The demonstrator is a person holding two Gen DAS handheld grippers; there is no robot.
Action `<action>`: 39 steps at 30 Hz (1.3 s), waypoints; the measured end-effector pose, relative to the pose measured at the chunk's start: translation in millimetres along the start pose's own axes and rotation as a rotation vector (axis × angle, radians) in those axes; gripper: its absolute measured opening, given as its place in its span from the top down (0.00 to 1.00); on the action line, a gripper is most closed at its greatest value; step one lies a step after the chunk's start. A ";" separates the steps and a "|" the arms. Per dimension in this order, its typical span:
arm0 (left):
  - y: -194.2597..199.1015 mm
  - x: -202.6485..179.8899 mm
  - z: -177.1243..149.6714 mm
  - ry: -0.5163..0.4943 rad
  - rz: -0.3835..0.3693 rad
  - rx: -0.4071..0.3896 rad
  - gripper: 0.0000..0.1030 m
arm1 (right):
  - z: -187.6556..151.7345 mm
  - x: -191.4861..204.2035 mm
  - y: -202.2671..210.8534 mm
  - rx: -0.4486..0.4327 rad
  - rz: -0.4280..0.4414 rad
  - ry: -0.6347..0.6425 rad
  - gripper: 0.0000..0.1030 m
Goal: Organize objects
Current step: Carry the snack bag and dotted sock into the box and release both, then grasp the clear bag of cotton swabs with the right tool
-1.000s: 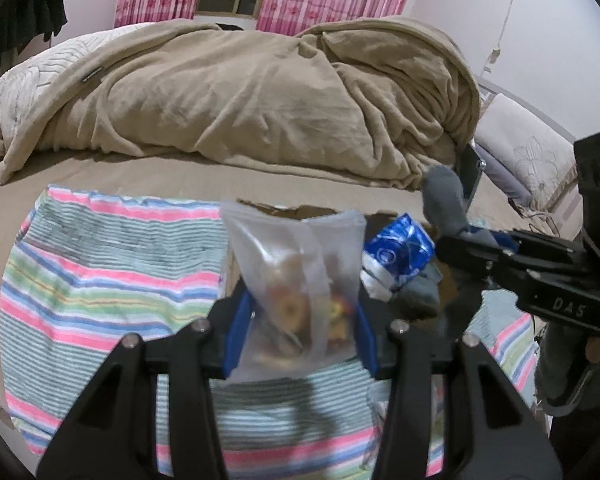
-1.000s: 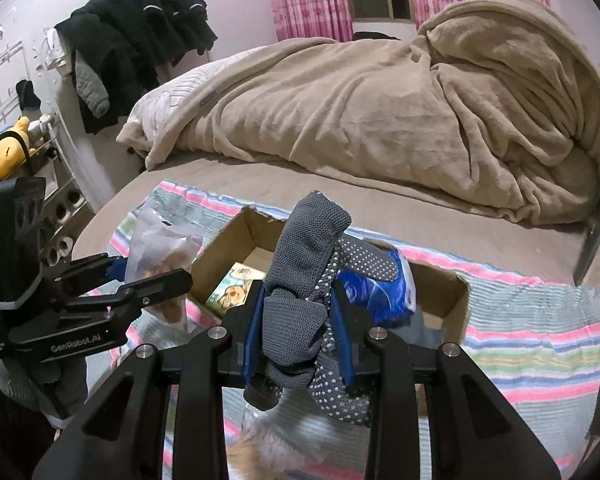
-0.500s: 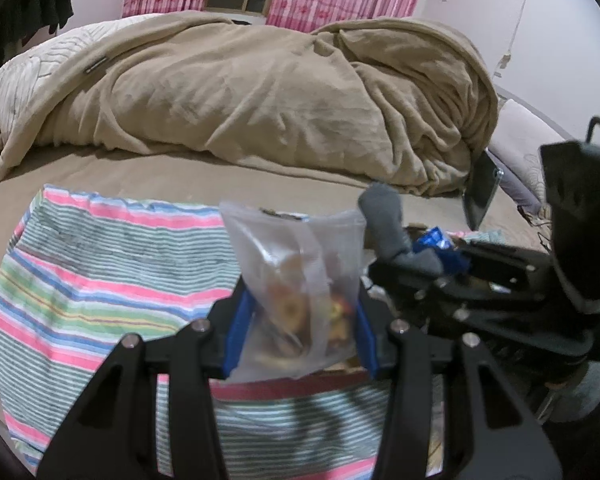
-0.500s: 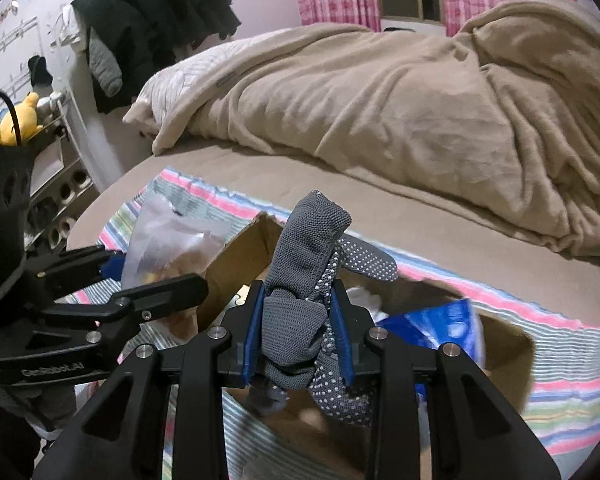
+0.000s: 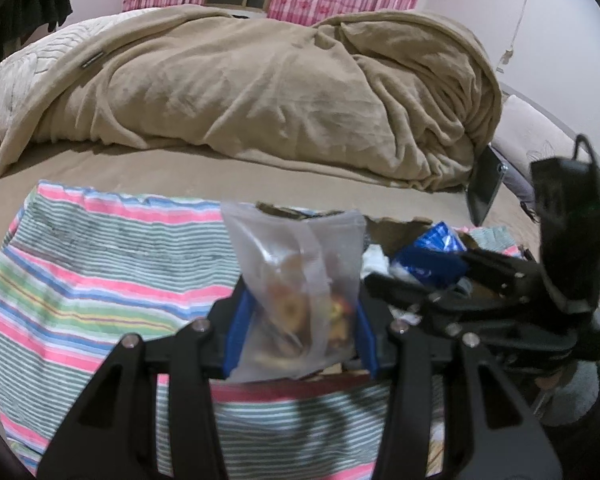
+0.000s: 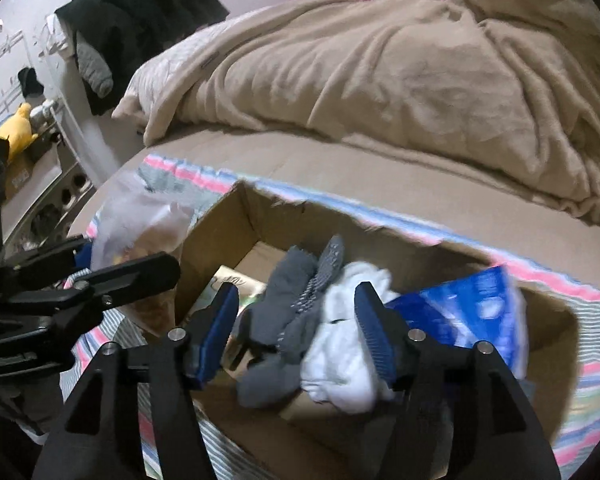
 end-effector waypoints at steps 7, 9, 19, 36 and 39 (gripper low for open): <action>-8.5 -13.6 -2.8 -0.007 -0.026 0.023 0.55 | 0.7 -17.1 40.2 -0.045 -0.053 -0.033 0.38; -10.8 -15.8 -4.0 -0.008 -0.023 0.030 0.54 | -1.8 -18.3 49.5 -0.051 -0.064 -0.040 0.38; -3.9 -19.4 0.8 -0.006 0.015 0.018 0.22 | -19.7 -25.3 76.6 -0.047 -0.099 -0.083 0.30; 77.5 -15.9 -12.3 -0.023 0.066 -0.055 0.20 | -69.8 -9.8 103.9 0.005 -0.125 -0.151 0.29; 85.1 -15.8 -23.8 -0.019 0.066 -0.044 0.20 | -76.1 -5.7 106.1 0.013 -0.128 -0.153 0.29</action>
Point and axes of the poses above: each gripper's, at about its wrist camera, not at the fingertips, and y roughly against the way its jaws point, x to its left, z to its top, the point moved 10 cm from there along -y, roughly the way its jaws point, and after that the axes turned 5 degrees about -x, right-handed, at the moved point
